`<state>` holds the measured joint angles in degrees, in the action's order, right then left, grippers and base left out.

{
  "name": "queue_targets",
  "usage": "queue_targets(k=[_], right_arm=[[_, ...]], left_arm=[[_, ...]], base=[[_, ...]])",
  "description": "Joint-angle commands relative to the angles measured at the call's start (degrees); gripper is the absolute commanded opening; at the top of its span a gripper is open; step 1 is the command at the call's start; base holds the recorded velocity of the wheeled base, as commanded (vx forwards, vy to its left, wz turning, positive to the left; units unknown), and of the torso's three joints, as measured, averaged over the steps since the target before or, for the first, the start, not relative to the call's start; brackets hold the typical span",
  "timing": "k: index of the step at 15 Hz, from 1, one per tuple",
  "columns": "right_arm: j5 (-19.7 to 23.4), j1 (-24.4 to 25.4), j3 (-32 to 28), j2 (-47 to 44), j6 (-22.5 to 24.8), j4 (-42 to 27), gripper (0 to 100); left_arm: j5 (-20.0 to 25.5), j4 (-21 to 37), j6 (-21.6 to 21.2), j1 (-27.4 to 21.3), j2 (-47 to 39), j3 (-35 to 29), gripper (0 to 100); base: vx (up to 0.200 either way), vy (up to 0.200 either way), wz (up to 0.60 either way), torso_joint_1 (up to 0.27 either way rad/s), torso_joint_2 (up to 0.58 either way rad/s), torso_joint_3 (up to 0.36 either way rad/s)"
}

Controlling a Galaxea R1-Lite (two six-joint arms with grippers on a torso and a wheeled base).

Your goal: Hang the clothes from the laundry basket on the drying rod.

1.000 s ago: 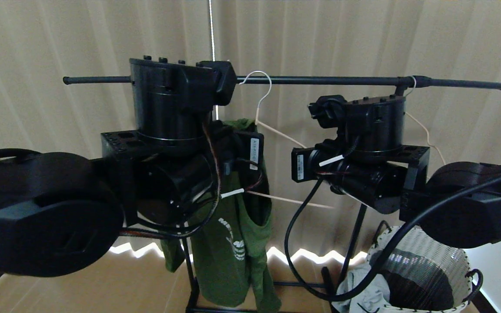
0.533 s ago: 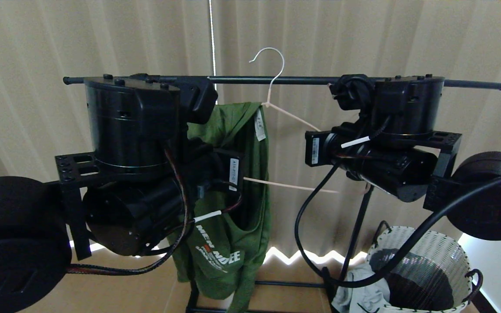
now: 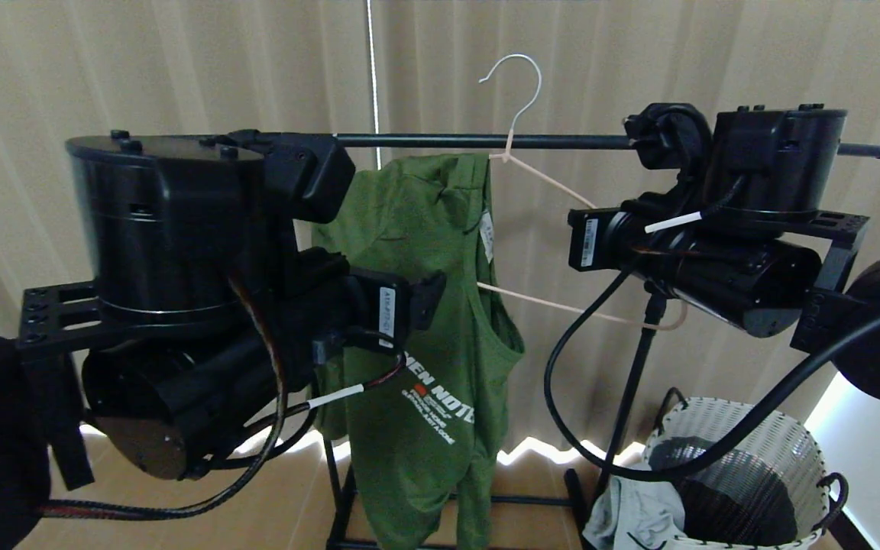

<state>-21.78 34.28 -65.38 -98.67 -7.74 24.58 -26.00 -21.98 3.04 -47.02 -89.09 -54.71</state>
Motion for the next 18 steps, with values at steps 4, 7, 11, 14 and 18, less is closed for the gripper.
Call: queue_targets(k=[4,7,11,14,18], right_arm=[[0.34,-3.96,4.38,3.92,2.56,0.12,0],[2.8,-4.22,8.34,7.44,4.23,1.09,0],[11.15,-4.22,11.5,11.04,10.2,2.58,0],[13.52,-4.13,13.0,11.22,12.05,2.93,0],[15.37,-3.96,16.95,11.31,15.21,9.79,0]], left_arm=[[-0.01,-0.17,-4.44,0.52,9.99,9.36,100],[0.16,-3.6,-13.93,4.48,13.42,11.91,100],[11.94,-6.94,-24.83,10.81,13.77,11.64,100],[20.9,-6.94,-30.81,11.69,13.15,12.35,100],[21.61,-7.02,-35.2,11.42,8.49,8.13,100]], base=[[0.0,0.0,0.0,0.0,0.0,0.0],[0.0,0.0,0.0,0.0,0.0,0.0],[0.0,0.0,0.0,0.0,0.0,0.0],[0.0,0.0,0.0,0.0,0.0,0.0],[0.0,0.0,0.0,0.0,0.0,0.0]])
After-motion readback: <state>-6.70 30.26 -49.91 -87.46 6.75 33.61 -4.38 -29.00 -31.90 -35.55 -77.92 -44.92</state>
